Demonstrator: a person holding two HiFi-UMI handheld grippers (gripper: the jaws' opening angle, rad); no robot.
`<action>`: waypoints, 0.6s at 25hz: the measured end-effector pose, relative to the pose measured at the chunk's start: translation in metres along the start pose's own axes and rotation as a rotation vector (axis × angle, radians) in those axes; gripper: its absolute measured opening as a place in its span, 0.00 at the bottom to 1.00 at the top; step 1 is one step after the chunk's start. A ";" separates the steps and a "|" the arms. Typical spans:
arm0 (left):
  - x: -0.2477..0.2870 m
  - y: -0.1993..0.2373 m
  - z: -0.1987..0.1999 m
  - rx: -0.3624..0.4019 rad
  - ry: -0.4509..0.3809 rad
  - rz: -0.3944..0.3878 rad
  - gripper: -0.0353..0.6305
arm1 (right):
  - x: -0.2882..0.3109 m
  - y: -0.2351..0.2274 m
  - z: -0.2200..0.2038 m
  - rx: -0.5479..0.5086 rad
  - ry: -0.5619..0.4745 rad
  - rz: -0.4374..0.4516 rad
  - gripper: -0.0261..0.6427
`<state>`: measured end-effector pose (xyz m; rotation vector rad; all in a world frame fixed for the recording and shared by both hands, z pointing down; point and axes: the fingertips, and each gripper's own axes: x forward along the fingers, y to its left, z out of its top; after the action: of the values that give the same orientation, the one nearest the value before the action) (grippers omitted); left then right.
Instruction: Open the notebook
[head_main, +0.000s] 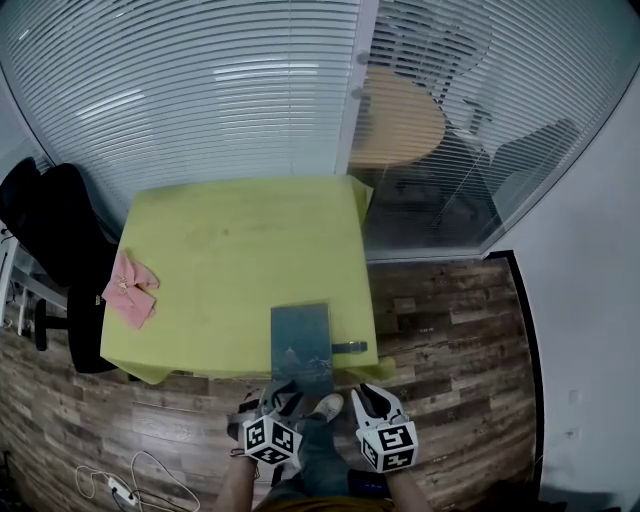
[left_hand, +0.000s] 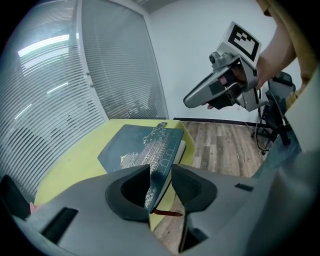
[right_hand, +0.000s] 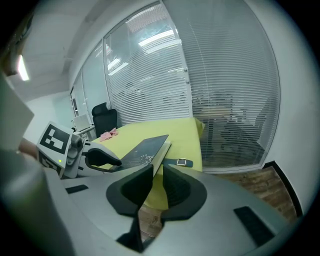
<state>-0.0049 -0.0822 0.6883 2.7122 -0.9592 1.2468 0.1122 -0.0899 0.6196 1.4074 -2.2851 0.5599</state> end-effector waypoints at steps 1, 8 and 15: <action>0.000 0.000 0.000 -0.003 -0.003 -0.001 0.28 | 0.000 0.000 -0.001 0.003 0.002 0.000 0.15; -0.005 -0.001 0.003 -0.013 -0.024 -0.014 0.23 | -0.005 0.001 -0.001 0.007 -0.001 -0.006 0.15; -0.013 0.002 0.004 -0.013 -0.038 -0.001 0.22 | -0.012 0.005 0.005 -0.007 -0.031 -0.020 0.14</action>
<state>-0.0098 -0.0779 0.6763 2.7358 -0.9655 1.1885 0.1116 -0.0818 0.6082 1.4431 -2.2924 0.5270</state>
